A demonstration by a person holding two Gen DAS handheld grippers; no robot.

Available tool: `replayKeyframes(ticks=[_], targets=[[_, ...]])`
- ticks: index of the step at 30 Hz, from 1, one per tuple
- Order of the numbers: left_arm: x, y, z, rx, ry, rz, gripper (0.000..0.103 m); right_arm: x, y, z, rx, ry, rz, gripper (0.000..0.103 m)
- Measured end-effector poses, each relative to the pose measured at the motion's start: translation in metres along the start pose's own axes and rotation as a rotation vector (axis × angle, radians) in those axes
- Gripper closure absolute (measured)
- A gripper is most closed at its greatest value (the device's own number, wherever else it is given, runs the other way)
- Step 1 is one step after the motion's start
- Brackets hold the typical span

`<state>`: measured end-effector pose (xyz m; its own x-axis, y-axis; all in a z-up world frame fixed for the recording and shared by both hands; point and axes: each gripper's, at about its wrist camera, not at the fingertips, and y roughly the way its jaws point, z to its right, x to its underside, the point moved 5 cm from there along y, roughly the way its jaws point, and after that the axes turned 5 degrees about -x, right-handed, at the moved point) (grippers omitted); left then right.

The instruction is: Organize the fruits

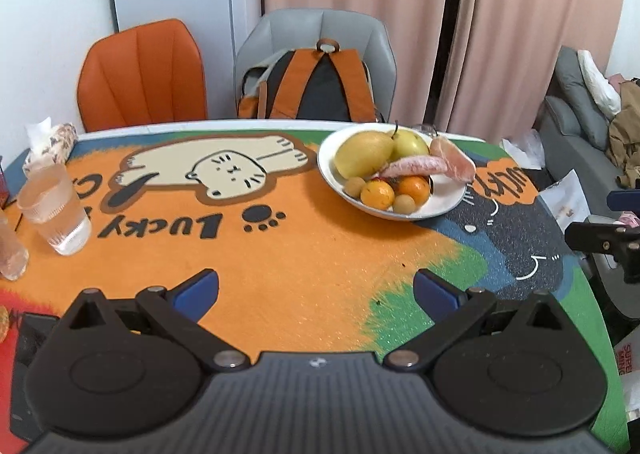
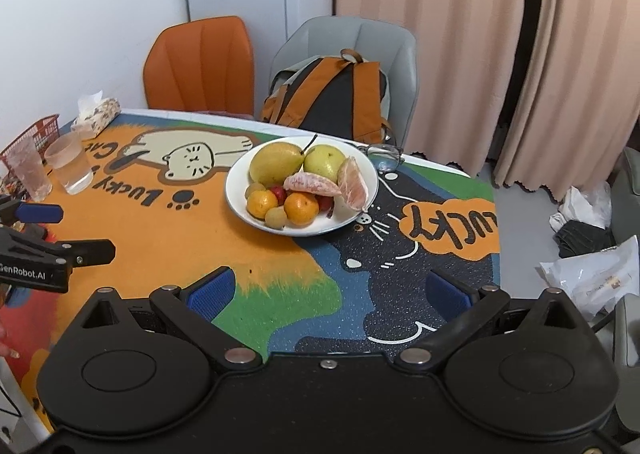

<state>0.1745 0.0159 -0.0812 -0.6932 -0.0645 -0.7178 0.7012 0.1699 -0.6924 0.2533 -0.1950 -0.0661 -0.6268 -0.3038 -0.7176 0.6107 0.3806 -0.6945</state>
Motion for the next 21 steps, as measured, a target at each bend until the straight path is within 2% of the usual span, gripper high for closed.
replayKeyframes(ticks=[7, 12, 21], targets=[[-0.003, -0.009, -0.005, 0.007, 0.025, 0.016, 0.0, 0.0, -0.015, -0.011, 0.039, 0.021, 0.012, 0.0], [-0.001, -0.015, -0.002, 0.044, 0.059, 0.007, 0.0, 0.003, -0.023, -0.019, 0.008, 0.023, 0.003, 0.0], [0.006, -0.025, -0.002, 0.048, 0.074, 0.02, 0.0, 0.008, -0.033, -0.014, 0.018, 0.064, 0.023, 0.0]])
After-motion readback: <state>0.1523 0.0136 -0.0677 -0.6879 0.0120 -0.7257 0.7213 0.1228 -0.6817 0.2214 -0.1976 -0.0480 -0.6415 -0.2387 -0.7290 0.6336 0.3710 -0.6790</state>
